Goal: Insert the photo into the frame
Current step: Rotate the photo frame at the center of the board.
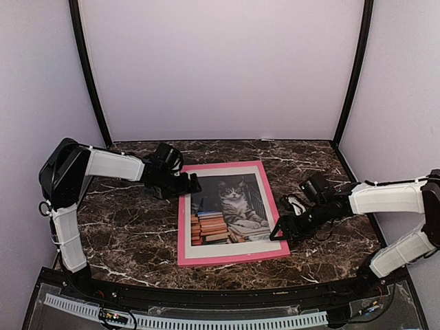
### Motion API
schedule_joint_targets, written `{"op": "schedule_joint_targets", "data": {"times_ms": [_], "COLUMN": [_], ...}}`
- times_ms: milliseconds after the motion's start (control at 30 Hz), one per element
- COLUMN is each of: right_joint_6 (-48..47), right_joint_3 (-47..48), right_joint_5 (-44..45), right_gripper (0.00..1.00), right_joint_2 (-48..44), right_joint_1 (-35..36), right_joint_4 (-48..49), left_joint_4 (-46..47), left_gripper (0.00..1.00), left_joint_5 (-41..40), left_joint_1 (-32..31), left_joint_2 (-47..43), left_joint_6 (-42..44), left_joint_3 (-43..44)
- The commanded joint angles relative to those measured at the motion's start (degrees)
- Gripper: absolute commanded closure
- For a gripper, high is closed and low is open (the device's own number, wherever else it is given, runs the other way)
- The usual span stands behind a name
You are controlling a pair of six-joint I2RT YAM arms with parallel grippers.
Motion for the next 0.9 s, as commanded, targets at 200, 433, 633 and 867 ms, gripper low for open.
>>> {"op": "schedule_joint_targets", "data": {"times_ms": [200, 433, 633, 867], "right_joint_6": [-0.29, -3.61, -6.75, -9.49], "right_joint_3": [10.21, 17.19, 18.55, 17.05], "right_joint_5": [15.78, 28.36, 35.68, 39.44], "right_gripper": [0.13, 0.05, 0.01, 0.01], "right_joint_2": [-4.93, -11.03, -16.07, -22.25], "right_joint_1": [-7.46, -9.75, -9.86, -9.93], "right_joint_4": [-9.13, -10.83, -7.28, -2.56], "left_joint_4": [-10.60, -13.02, -5.83, 0.38], "left_gripper": [0.01, 0.01, 0.01, 0.01], "left_joint_5": [-13.87, -23.55, -23.68, -26.41], "left_joint_1": [2.39, 2.39, 2.38, 2.39], "left_joint_2": [-11.44, -26.31, -42.53, -58.56], "left_joint_6": [11.43, 15.92, 19.85, 21.36], "left_joint_3": [-0.87, -5.47, -15.24, -25.39]}}
